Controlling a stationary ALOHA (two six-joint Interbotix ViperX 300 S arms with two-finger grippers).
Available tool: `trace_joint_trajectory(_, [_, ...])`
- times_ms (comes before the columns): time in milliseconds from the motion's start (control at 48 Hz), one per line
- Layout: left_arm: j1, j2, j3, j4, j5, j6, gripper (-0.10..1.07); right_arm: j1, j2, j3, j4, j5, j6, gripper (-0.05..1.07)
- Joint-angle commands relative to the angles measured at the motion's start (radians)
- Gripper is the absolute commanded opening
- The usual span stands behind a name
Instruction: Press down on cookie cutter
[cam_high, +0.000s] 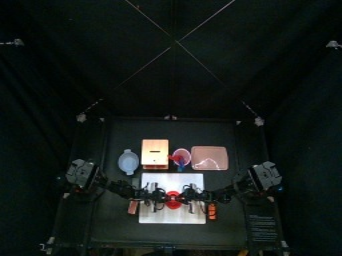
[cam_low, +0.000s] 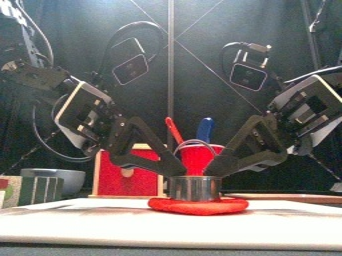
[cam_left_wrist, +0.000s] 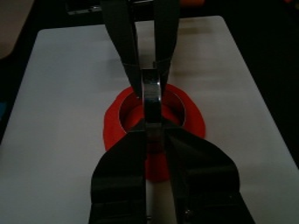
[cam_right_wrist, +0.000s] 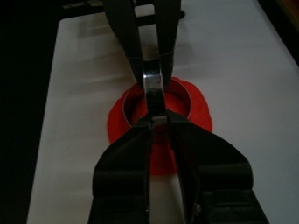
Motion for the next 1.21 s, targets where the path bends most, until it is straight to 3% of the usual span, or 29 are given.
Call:
trace_joint_trajectory(0, [-0.014,0.046,0.048,-0.003,0.064,-0.02,0.45,-0.017,0.054,0.002,0.005,0.031,0.003,0.51])
trace_joint_trajectory(458, [-0.026,0.064,0.023,0.0,0.118,-0.017,0.45,-0.017,0.054,0.002,0.002,0.032,0.002,0.51])
trace_joint_trajectory(938, [-0.003,-0.006,0.023,0.005,0.117,-0.006,0.48,-0.017,0.015,0.0,-0.048,0.074,-0.005,0.52])
trace_joint_trajectory(1188, [0.008,-0.055,0.02,0.04,0.112,-0.003,0.64,-0.017,-0.021,-0.017,-0.06,0.123,-0.005,0.57])
